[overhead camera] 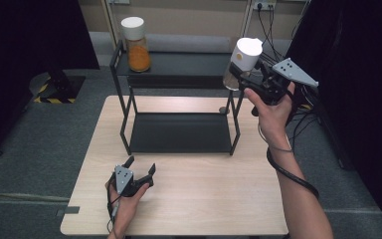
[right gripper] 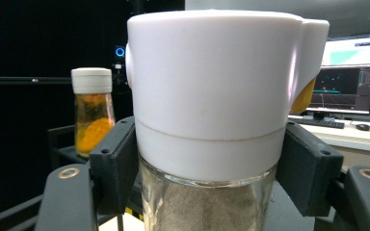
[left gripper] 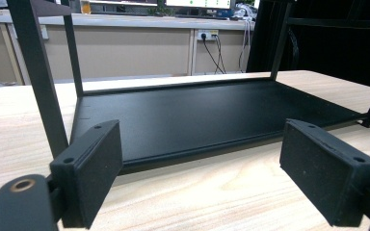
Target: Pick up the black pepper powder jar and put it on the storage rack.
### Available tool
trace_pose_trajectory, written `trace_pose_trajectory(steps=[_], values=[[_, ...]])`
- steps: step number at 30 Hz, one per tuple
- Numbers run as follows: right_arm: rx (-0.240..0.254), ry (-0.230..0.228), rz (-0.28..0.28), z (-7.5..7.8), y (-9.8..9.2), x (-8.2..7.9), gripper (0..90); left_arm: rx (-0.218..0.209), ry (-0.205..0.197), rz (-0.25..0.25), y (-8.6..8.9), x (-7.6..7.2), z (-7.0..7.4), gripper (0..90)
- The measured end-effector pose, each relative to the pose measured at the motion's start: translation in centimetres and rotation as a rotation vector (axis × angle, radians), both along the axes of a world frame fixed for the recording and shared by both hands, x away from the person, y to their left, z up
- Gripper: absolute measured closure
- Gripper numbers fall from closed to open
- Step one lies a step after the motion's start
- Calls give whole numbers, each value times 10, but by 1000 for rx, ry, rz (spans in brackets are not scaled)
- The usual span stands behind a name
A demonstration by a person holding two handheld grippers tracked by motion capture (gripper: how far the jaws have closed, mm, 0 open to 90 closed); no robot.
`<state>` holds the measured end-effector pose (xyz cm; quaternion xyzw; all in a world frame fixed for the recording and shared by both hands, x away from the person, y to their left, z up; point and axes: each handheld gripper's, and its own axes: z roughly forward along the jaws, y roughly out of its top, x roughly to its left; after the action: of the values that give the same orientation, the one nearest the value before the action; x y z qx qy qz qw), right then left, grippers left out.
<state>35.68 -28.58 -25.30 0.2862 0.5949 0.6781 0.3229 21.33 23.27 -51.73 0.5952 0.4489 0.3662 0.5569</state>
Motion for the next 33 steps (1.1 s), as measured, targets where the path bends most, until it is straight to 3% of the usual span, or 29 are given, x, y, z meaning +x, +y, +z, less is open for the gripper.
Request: trace_pose_trajectory(steps=[12,28,33], values=[[-19,15,-52,17,15,18,308,-3,-2,2,0,0,-1,144],[-25,79,-121,34,33,49,308,-3,-2,3,0,0,-1,143],[-48,102,-153,38,37,58,307,-3,-3,2,0,0,-1,144]])
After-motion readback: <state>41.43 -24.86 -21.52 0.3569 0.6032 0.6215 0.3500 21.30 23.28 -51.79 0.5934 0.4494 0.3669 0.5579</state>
